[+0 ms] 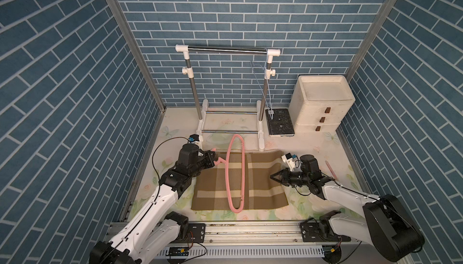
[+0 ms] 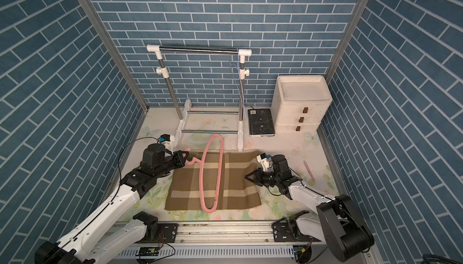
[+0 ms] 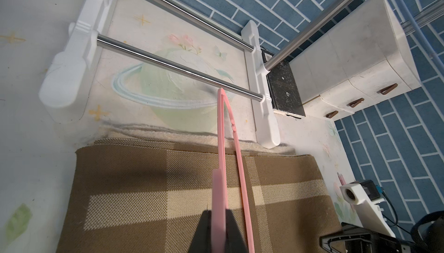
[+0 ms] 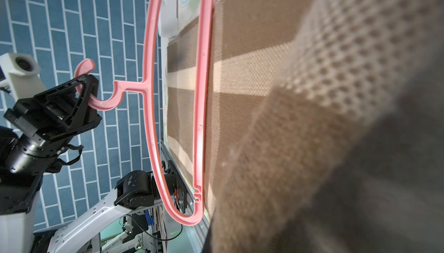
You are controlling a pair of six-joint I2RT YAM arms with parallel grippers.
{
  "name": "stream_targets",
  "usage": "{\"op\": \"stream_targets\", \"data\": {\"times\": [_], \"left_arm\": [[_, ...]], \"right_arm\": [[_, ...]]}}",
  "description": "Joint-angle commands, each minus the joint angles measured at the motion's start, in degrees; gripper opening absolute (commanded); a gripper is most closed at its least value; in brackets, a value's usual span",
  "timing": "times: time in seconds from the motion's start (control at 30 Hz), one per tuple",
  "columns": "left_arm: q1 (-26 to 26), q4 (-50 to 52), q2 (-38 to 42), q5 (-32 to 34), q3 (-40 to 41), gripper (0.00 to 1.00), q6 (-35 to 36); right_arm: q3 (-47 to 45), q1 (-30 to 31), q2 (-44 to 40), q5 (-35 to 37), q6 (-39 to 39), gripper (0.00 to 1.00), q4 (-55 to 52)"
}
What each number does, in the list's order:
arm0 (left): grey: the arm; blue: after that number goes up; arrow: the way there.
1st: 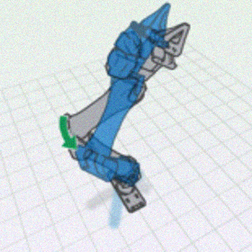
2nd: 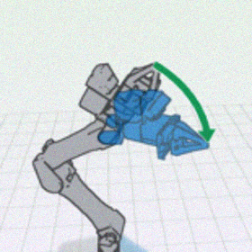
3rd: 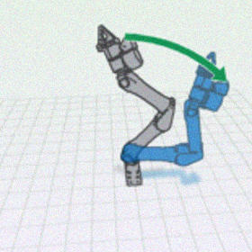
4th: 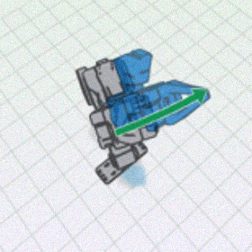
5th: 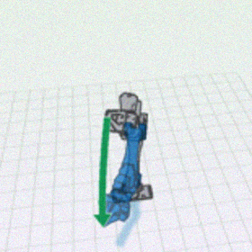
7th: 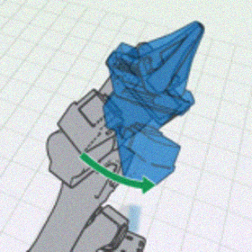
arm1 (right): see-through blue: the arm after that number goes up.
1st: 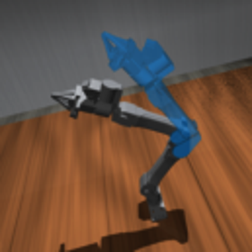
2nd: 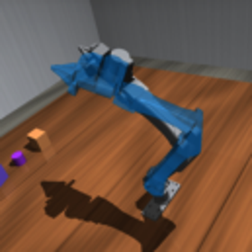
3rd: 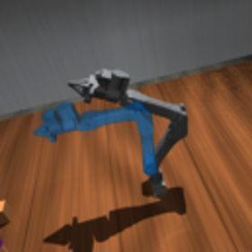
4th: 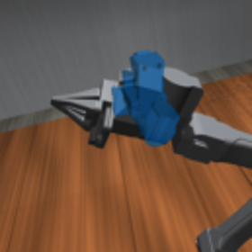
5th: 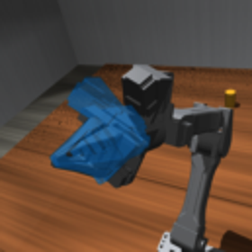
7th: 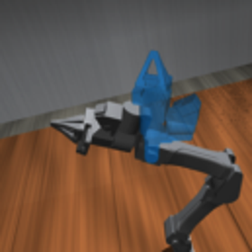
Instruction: Hang the scarf on the hanger
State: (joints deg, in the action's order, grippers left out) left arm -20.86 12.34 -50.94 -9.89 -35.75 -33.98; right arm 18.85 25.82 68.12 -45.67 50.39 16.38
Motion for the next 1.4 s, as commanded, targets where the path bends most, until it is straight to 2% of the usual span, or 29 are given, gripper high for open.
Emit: {"op": "stream_targets", "data": {"times": [0.0,0.1,0.2,0.37,0.53,0.77,1.07,1.2,1.37], "left_arm": [[0.38,3.21,0.63,2.4,-0.7,0.0,1.67],[0.38,2.02,1.26,2.09,-0.02,0.0,0.89],[0.38,0.77,1.58,1.29,0.57,0.0,0.15],[0.38,-0.68,1.68,0.44,1.05,0.0,-0.23],[0.38,-1.73,1.34,-0.23,1.1,0.0,-0.32],[0.38,-2.62,1.0,-1.93,0.83,0.0,-0.5],[0.38,-2.54,-1.36,-5.68,-1.48,0.0,0.77],[0.38,-2.89,-1.12,-5.8,-2.03,0.0,0.77],[0.38,-2.9,-0.91,-5.56,-2.48,0.0,0.84]], "right_arm": [[1.2,2.09,-1.34,-0.14,6.68,0.0,7.77],[1.13,5.26,-1.52,2.03,14.82,0.0,16.81],[2.7,8.62,-0.47,5.76,19.5,0.0,22.03],[6.92,14.64,4.86,12.45,23.03,0.0,27.05],[12.89,20.01,13.85,15.93,23.26,0.0,28.8],[19.17,22.92,25.01,16.81,22.83,0.0,27.05],[30.9,25.09,38.87,8.24,22.47,0.0,26.64],[32.3,25.41,40.75,6.88,22.51,0.07,25.6],[32.22,25.09,38.13,7.69,19.95,0.24,22.71]]}}
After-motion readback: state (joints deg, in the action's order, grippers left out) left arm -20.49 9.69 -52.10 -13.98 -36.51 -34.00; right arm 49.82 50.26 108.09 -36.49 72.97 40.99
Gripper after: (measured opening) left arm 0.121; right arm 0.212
